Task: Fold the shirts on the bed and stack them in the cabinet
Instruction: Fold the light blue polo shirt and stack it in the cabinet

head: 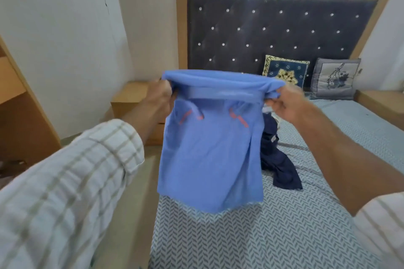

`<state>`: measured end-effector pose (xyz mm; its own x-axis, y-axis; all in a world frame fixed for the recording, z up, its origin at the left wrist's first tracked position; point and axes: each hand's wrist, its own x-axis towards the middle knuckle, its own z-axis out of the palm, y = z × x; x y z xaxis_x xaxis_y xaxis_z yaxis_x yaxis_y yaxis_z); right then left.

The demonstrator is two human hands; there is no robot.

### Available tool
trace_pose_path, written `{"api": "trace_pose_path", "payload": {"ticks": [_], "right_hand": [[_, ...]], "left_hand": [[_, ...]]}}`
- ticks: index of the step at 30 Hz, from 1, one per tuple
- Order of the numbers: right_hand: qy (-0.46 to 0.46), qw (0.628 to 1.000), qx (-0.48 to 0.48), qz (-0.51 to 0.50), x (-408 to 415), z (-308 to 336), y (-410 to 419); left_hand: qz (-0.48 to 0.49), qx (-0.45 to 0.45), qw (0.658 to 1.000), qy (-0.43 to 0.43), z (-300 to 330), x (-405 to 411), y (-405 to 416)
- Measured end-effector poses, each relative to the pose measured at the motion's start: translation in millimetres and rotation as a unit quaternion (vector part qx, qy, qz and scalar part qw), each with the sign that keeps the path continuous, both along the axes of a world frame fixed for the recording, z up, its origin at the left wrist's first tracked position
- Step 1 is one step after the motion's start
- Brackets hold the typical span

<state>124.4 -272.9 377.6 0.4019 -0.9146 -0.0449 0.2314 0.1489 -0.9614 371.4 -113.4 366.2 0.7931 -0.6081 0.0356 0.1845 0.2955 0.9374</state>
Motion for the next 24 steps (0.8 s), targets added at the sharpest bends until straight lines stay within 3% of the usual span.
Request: {"api": "trace_pose_path", "payload": {"ticks": [2,5,9,13,18,22,24], "right_hand": [[-0.06,0.998,-0.028,-0.016,8,26,-16],[-0.081,0.992,-0.078,-0.05,10,50,-42],[-0.055,0.986,-0.151,-0.036,-19,52,-35],[0.095,0.964,-0.249,0.002,-76,6,-14],[0.297,0.918,-0.249,0.081,-147,-100,0],[0.388,0.887,-0.208,0.14,-185,-182,43],[0.42,0.869,-0.202,0.167,-205,-218,63]], "left_hand": [[0.029,-0.016,0.994,-0.102,27,14,-7],[0.047,-0.028,0.964,-0.26,50,41,-11],[0.043,-0.011,0.933,-0.357,72,18,12],[0.04,0.175,0.847,-0.501,26,-5,54],[-0.113,0.35,0.772,-0.519,-61,-41,107],[-0.234,0.448,0.722,-0.473,-147,-77,137],[-0.278,0.487,0.679,-0.473,-183,-100,153]]}}
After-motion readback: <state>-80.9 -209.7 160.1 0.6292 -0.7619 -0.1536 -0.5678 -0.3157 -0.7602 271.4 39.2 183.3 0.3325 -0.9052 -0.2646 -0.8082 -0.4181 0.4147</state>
